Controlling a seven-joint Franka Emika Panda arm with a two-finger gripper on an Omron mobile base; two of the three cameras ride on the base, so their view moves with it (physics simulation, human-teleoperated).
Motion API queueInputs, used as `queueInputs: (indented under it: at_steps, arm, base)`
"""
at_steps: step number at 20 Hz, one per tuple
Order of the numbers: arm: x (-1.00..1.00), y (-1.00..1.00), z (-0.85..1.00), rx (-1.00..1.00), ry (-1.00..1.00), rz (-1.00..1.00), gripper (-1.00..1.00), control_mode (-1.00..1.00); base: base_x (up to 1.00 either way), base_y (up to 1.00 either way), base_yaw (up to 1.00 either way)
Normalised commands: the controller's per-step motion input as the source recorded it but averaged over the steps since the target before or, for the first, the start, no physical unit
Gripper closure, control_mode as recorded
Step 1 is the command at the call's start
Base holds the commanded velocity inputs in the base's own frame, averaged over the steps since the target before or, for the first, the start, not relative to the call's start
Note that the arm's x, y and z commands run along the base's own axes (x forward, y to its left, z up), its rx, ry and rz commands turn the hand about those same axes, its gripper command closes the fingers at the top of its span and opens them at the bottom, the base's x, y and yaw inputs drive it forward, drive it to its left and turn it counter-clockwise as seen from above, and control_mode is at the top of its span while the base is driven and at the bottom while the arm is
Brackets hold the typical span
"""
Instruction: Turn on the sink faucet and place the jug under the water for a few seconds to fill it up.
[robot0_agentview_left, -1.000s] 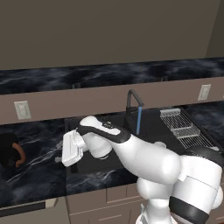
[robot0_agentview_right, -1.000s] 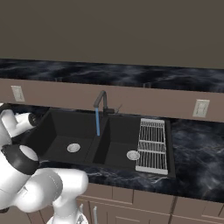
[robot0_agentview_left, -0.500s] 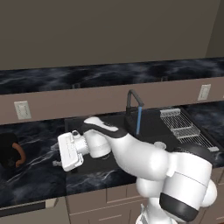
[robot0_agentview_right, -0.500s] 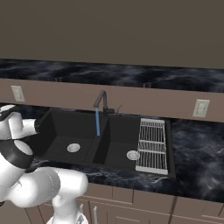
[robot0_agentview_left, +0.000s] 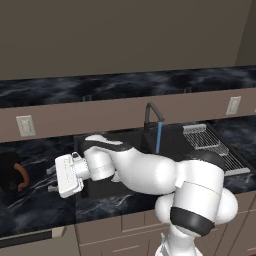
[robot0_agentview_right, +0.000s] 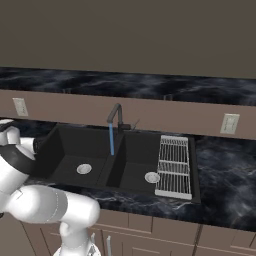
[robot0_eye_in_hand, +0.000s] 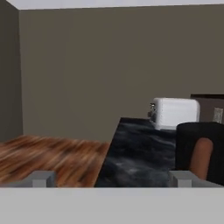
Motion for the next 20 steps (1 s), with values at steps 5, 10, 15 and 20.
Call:
queueInputs:
  at_steps: [5, 10, 15, 20]
  arm:
    - [0.01, 0.13, 0.0, 0.0, 0.03, 0.0, -1.0, -1.0]
    - [0.08, 0.06, 0.0, 0.01, 0.03, 0.0, -1.0, -1.0]
    - [0.12, 0.26, 0.0, 0.0, 0.01, -0.02, -1.0, -1.0]
    - [0.07, 0.27, 0.0, 0.0, 0.02, -0.03, -1.0, -1.0]
  base:
    - [0.0, 0.0, 0.0]
    - [0.0, 0.0, 0.0]
    - [0.0, 0.0, 0.0]
    - [0.0, 0.0, 0.0]
